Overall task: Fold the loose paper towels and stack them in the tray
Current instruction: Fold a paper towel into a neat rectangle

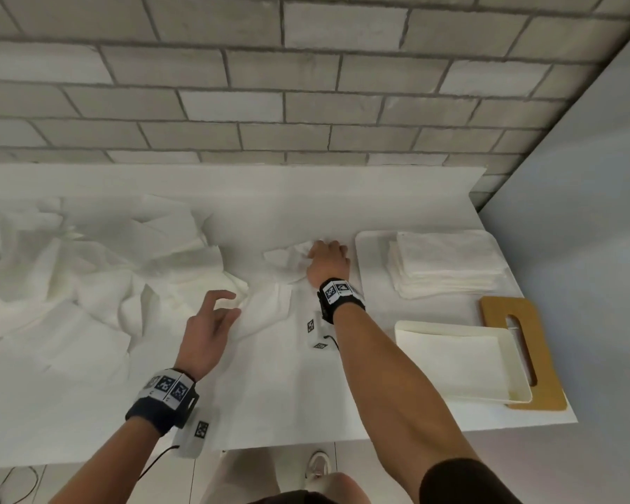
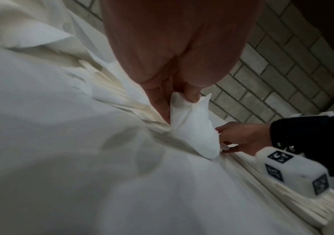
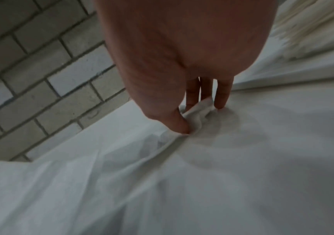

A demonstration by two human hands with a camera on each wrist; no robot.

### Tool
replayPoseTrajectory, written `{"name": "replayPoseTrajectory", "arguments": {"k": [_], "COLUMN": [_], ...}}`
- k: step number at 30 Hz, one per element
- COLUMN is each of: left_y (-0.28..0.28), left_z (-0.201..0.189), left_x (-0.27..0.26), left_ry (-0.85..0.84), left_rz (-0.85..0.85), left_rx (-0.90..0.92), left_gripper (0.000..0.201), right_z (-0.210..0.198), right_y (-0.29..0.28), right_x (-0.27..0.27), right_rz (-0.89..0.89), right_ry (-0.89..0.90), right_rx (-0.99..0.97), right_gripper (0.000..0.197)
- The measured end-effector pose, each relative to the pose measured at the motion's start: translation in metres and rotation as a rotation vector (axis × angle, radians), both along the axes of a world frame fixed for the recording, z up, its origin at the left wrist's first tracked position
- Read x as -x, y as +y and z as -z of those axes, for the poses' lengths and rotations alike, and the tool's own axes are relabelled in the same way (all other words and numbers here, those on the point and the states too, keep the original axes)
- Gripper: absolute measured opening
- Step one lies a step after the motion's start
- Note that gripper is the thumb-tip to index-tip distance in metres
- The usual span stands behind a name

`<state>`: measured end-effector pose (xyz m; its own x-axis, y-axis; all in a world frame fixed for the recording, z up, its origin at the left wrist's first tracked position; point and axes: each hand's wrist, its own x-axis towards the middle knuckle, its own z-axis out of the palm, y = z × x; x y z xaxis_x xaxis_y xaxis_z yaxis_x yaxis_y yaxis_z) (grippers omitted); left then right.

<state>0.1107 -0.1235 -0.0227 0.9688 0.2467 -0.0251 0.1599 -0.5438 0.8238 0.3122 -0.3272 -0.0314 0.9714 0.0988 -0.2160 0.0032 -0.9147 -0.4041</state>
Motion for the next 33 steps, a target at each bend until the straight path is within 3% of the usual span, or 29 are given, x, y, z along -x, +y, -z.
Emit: {"name": "replayPoseTrajectory", "arguments": {"k": [4,7,10,15,17,25,29,33], "left_y": [-0.002,-0.011,-0.028,-0.062,-0.074,-0.125,-0.148,-0.175], "left_z": [-0.008,-0.014,-0.017,-0.006,-0.002,-0.026,-0.049,-0.076], "left_x": [-0.001,-0.001,0.002,0.005,0.001,-0.008,-0.012,-0.016], "left_ry": [0.003,-0.005,0.028,-0.108,-0.148,-0.134,-0.200,-0.347], "left_rz": [0.132,0.224,0.388,0.534,0.528,0.368,0.404,0.421], "left_rx": [-0.024,-0.047,-0.249,-0.437,-0.447,-0.315,-0.294,-0.284], "left_gripper": [0.018,0.022,0.024,0.061,0.051,0.018,0.020,0.032], "right_z": [-0.016,-0.052,-0.089,-0.125,-0.122,-0.075,-0.070,-0.069], "right_y": [-0.014,-0.031,-0.064,-0.145,-0.181,-0.276,-0.301,-0.310], "right_x": [-0.002,0.009,0.038,0.112,0.143,0.194,0.196,0.188], "right_rz": [0.010,0.087,0.131,0.097,0.088,0.192,0.055,0.065], "right_ry": [-0.067,-0.204,-0.291,-0.119,-0.049,0.012,-0.028,0.032], "right_rx": [-0.152,-0.381,-0.504,-0.623,-0.659,-0.423,-0.187,-0.066], "right_gripper": [0.036,0.032,0.041,0.061,0.057,0.005,0.032,0.020]}}
